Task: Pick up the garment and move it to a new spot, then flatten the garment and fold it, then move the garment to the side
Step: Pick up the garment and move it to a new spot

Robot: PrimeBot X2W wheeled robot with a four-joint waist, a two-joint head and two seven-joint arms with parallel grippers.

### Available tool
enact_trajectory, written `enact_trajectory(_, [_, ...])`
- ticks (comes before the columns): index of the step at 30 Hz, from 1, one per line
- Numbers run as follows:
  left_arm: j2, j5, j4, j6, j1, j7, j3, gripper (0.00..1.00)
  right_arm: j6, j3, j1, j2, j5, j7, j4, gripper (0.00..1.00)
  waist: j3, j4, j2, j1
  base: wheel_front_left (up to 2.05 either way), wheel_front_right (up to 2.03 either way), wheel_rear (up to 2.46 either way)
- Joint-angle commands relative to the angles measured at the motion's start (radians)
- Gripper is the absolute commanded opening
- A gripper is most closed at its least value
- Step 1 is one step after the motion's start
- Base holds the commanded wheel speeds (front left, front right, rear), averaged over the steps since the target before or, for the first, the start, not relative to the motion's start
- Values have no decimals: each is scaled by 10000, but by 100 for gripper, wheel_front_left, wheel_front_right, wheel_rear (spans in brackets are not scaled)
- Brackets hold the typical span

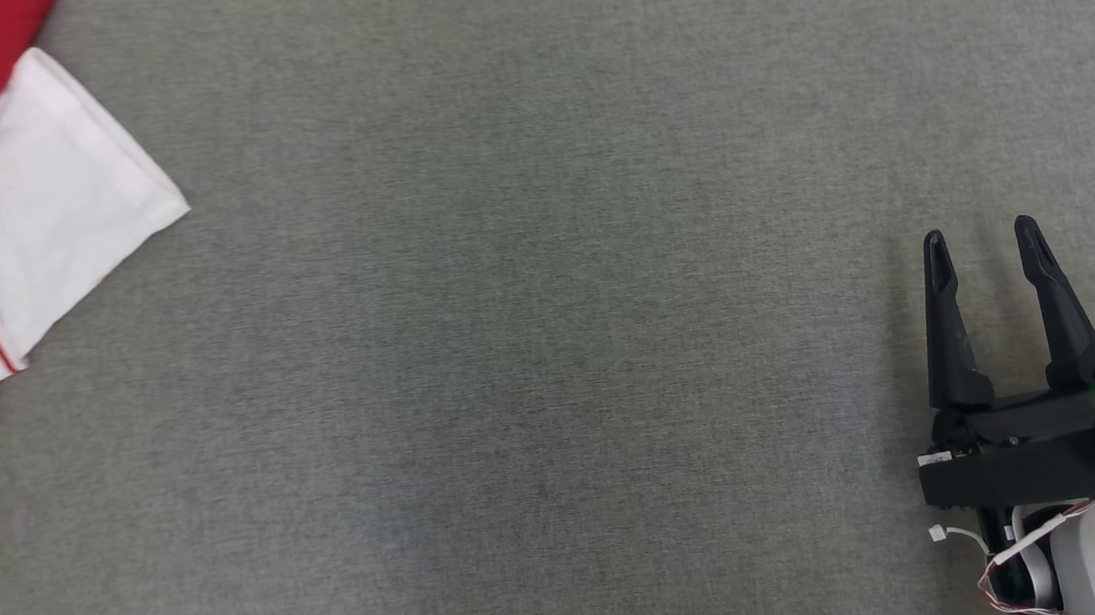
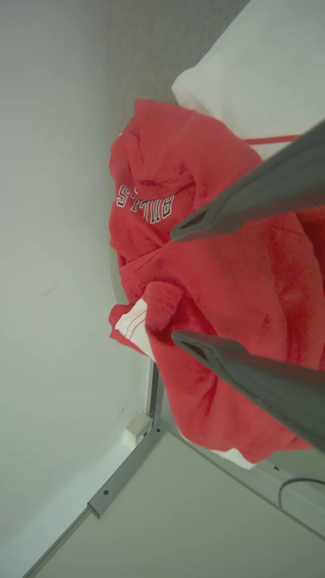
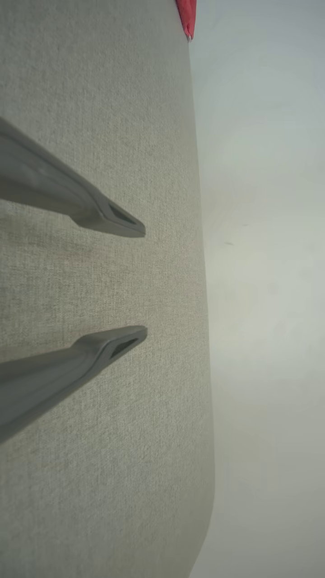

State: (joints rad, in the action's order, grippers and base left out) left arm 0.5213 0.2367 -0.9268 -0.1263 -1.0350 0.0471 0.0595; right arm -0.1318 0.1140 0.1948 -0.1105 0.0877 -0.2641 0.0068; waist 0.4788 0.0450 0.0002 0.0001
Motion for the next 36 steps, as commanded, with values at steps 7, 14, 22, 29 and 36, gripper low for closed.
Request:
enact_trajectory(7, [177, 306, -1247, -23, -284, 1327, -617, 100, 21, 38, 90, 30, 19, -6, -72, 100, 197, -298, -2, -1, 0, 0, 0])
enact_trajectory(14, [284, 472, -1738, 10, -266, 1157, -938, 0, 21, 51, 92, 29, -18, -6, -50, 100, 200, -345, -2, -1, 0, 0, 0])
enact_trajectory(22, [346, 497, -1747, 280, -743, -948, -872, 0, 21, 36, 6, 30, 35, -6, 35, 100, -288, -73, -2, -1, 0, 0, 0])
enact_trajectory(29, [435, 373, -1311, 96, -1654, -2114, -1213, 0, 21, -104, -200, 225, 117, -6, 301, 100, -1188, 125, -2, -1, 0, 0, 0])
enact_trajectory(36, [84, 125, -78, 13, -2667, -2314, -1942, 0, 21, -233, -500, 482, 252, -6, 573, 100, -2094, -114, -2, -1, 0, 0, 0])
